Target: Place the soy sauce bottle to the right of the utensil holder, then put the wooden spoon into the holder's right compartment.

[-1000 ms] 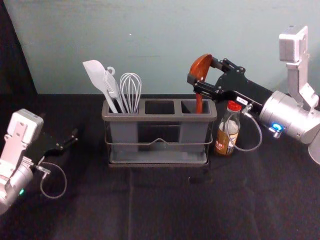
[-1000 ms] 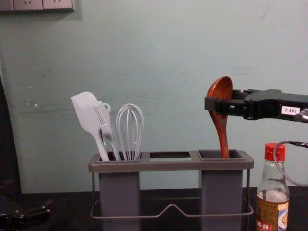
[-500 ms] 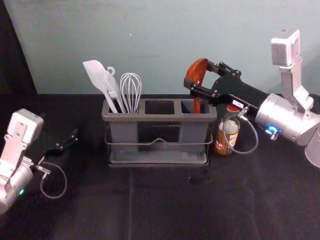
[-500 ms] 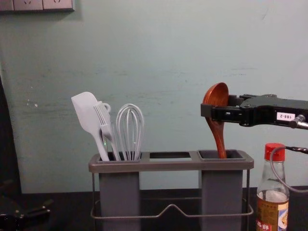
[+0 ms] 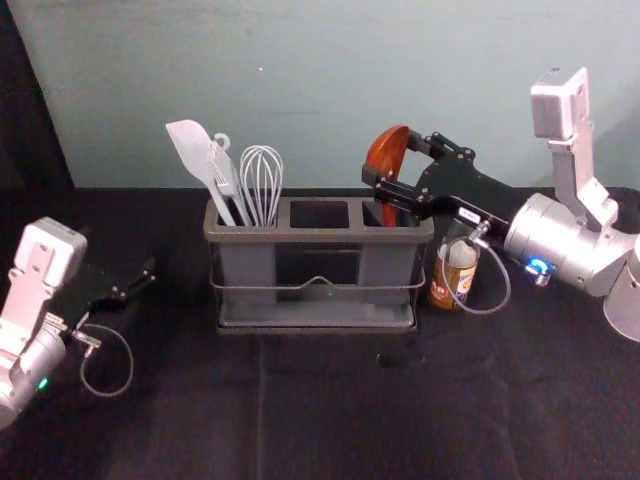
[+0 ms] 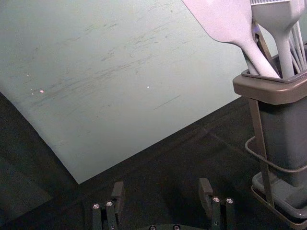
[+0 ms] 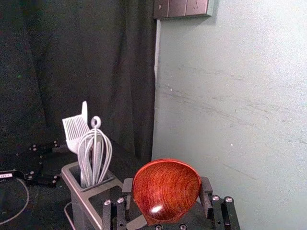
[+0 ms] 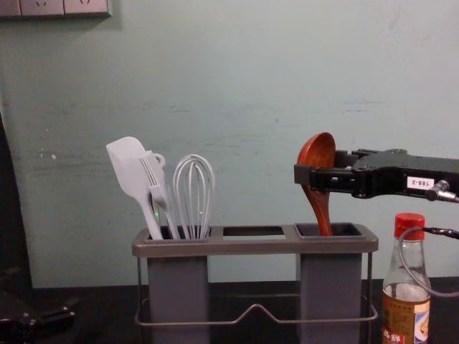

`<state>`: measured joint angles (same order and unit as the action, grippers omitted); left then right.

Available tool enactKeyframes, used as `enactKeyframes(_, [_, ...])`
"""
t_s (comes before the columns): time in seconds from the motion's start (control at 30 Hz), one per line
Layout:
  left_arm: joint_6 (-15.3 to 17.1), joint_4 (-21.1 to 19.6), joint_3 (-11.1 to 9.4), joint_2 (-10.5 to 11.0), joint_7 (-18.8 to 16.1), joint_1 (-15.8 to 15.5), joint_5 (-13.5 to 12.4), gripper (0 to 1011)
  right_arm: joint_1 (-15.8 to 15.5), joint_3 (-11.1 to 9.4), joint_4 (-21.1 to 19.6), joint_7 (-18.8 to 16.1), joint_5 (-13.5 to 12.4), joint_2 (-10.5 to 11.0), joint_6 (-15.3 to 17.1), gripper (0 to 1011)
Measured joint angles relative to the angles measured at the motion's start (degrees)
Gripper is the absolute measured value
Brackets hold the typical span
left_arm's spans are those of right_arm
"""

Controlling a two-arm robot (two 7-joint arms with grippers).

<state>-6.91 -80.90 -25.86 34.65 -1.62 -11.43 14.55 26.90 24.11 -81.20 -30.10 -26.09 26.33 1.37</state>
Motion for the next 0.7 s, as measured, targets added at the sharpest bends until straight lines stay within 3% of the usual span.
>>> enactKeyframes(0.7, [0.0, 0.0, 0.0, 0.0, 0.0, 0.0, 0.0, 1011, -0.1, 0.2, 0.9, -0.6, -0.1, -0.2, 0.3, 838])
